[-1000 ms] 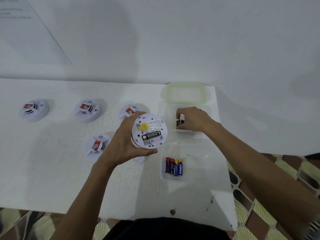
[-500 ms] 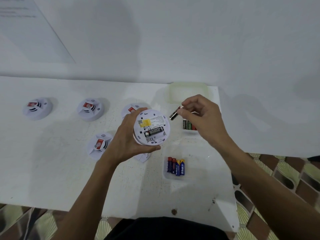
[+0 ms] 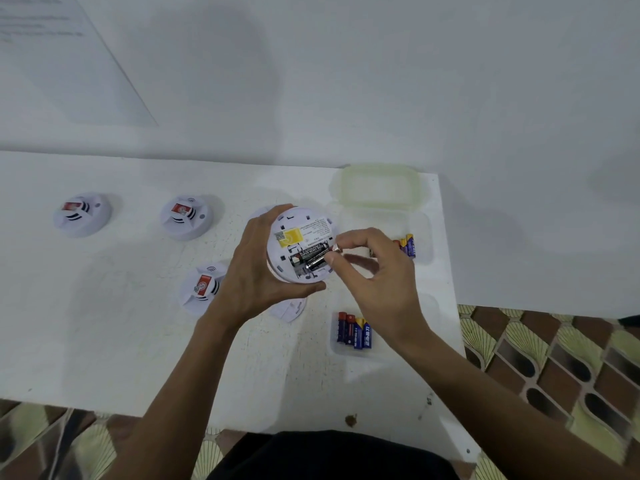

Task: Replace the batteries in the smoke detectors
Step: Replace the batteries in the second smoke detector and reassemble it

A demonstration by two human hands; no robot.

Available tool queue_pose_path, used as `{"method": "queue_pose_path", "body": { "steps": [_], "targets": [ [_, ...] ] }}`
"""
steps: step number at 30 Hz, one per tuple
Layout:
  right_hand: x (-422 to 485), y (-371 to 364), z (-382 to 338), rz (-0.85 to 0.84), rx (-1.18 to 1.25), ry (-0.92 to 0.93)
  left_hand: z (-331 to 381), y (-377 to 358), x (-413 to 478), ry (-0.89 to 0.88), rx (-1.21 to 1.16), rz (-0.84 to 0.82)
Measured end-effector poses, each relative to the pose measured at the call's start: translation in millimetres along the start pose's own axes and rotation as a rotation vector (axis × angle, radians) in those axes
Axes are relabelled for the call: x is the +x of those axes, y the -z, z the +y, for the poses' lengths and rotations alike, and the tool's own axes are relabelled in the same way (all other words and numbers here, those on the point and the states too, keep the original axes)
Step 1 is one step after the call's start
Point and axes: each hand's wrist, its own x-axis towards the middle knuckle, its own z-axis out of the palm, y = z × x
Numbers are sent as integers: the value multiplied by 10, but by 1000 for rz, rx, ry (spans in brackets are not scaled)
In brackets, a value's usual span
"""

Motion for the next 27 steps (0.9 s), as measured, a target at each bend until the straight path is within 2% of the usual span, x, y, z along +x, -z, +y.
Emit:
{"method": "queue_pose_path", "body": {
  "steps": [10,16,21,27],
  "targets": [
    [-25,-110,92,81,-135,200,11,24,51,-27,24,102],
    [-31,-68,134,116,-279,379,37,8,43,-24,-2,89],
    [-21,37,71,68,-324,462,67,44,-11,11,-50,78],
    [-58,27,115,-131,-486,518,92,96,5,28,-45,116]
  ]
}}
